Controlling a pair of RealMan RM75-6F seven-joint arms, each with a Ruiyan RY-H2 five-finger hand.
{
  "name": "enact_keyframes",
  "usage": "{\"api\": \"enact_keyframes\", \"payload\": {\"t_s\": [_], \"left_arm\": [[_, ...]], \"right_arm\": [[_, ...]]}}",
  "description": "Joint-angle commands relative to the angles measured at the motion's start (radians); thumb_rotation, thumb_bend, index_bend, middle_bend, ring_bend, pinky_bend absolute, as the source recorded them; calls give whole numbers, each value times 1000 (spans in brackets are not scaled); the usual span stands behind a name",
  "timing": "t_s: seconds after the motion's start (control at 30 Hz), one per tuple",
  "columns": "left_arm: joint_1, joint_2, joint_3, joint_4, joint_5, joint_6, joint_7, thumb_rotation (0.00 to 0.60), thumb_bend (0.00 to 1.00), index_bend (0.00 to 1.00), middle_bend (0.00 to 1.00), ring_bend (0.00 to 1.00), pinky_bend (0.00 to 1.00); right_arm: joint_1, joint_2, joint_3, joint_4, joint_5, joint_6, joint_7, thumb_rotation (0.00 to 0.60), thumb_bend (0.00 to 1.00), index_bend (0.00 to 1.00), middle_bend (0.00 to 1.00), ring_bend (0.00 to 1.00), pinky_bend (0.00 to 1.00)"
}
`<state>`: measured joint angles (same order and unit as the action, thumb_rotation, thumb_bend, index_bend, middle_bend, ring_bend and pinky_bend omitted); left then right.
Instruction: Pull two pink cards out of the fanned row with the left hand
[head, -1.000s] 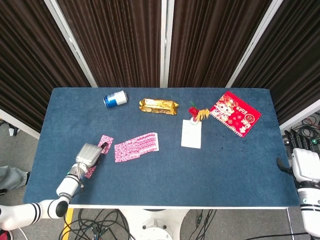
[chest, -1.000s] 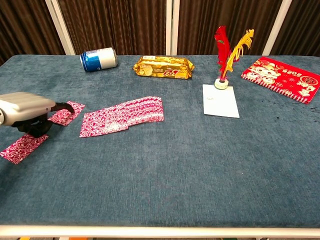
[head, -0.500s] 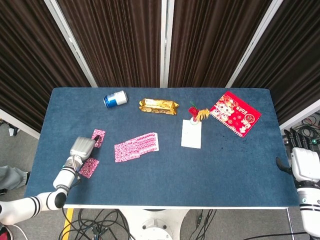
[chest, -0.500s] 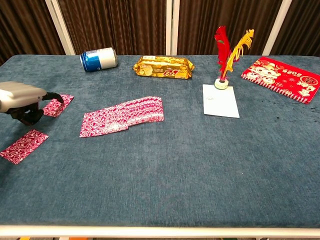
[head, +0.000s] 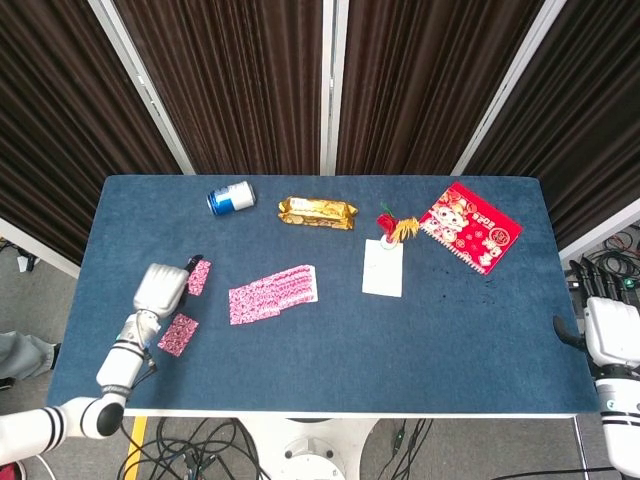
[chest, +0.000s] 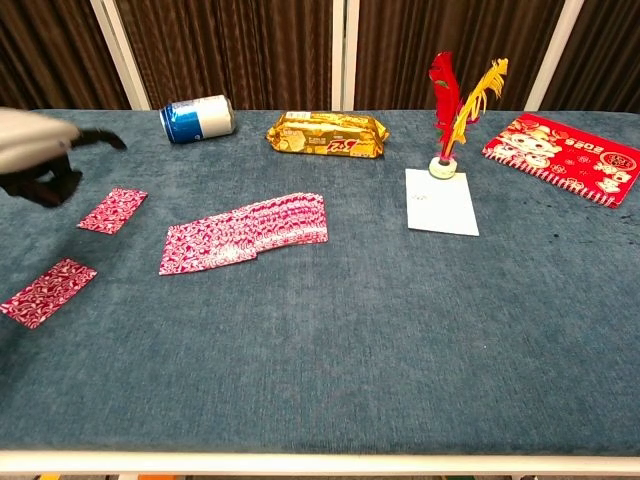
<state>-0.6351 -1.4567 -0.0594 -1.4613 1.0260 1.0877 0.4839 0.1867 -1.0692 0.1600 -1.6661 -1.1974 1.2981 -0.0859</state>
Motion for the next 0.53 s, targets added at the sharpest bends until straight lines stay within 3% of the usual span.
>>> {"api": "enact_keyframes", "payload": {"t_s": [0.03,0.07,0.13,0.2,0.27,0.33,0.4,0.53], "left_arm": [[126,31,24,-59,180,247,-94,600,692,121,751,767,712],[147,34,33,-57,200,275,-110,600,679,118,691,688,672],[186,45,52,-58,225,318,-118,600,588,107,409,289,474],[217,58,66,-60,247,357,-107,600,479,97,196,66,322],[245,65,69,-68,256,389,-109,567,340,87,59,4,187],[273,75,69,-87,252,411,-116,502,233,85,15,0,113],[298,89,70,-105,248,422,-128,454,163,85,12,0,91],[330,111,74,-109,252,429,-139,438,122,85,12,0,84]], "right_arm": [[-5,1,-3,1,-10,8,9,600,266,0,0,0,0],[-7,0,-4,2,-14,11,12,600,267,0,0,0,0],[-11,-1,-8,4,-21,15,17,600,268,0,0,0,0],[-15,-2,-11,4,-27,19,23,600,268,0,0,0,0],[-20,-2,-13,1,-31,26,27,600,268,0,0,0,0],[-25,-1,-15,-3,-36,34,30,600,270,0,0,0,0],[-29,-3,-15,-5,-39,40,30,600,269,0,0,0,0],[-29,-15,-18,3,-40,36,35,600,267,0,0,0,0]]}}
